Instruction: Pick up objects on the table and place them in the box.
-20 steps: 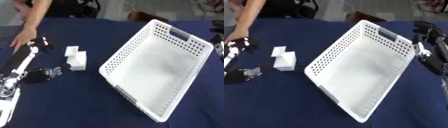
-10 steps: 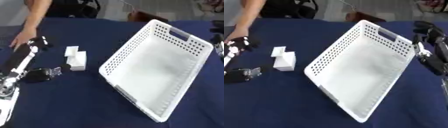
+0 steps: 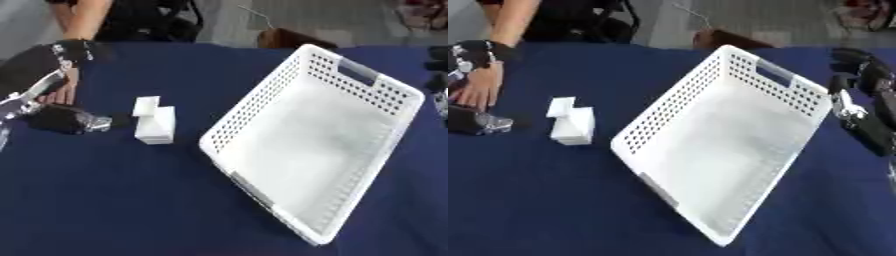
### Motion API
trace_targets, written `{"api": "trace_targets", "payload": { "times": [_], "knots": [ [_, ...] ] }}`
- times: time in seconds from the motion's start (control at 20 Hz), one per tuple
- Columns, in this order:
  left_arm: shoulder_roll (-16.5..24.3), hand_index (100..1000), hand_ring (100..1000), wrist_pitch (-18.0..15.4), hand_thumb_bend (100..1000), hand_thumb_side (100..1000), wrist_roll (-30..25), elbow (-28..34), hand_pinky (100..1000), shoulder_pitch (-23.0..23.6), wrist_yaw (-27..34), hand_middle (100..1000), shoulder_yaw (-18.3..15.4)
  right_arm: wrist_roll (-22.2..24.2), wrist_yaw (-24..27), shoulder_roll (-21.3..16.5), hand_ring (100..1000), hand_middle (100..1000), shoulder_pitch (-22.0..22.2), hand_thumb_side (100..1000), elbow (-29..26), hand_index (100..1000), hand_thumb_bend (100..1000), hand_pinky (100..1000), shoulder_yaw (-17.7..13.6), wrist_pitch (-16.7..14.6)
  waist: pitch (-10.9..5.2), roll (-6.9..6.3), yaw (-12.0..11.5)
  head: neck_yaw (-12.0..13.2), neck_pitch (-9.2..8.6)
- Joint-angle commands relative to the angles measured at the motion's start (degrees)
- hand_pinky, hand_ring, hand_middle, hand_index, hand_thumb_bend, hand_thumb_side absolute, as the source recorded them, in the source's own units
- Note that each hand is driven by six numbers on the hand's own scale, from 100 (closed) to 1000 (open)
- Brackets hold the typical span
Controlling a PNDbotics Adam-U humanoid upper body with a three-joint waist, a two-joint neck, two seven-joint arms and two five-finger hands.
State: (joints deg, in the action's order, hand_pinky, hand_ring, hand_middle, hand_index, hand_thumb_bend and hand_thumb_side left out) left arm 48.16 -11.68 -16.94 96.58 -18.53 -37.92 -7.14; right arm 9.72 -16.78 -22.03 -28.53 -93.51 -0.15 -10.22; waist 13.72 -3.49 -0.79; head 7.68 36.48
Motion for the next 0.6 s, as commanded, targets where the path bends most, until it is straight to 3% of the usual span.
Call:
{"api": "trace_targets", "payload": {
  "times": [0.05,0.6],
  "knots": [
    [2.3,892,772,-0.9,747,702,-0.6,-4.1,701,-2.6,-0.3,860,0.5,0.2,0.2,-1.2,837,895,-0.5,687,-0.6,890,100,700,-0.1,-0.2,-1.11,0.05,0.2,0.4,-0.94],
    [-1.0,880,717,-3.8,748,697,-2.1,-16.7,656,-11.1,-1.7,840,4.5,0.5,0.4,-1.0,837,895,-0.8,687,-0.6,890,100,700,0.2,-0.3,-0.94,0.3,0.6,0.7,-1.18]
  ]
}}
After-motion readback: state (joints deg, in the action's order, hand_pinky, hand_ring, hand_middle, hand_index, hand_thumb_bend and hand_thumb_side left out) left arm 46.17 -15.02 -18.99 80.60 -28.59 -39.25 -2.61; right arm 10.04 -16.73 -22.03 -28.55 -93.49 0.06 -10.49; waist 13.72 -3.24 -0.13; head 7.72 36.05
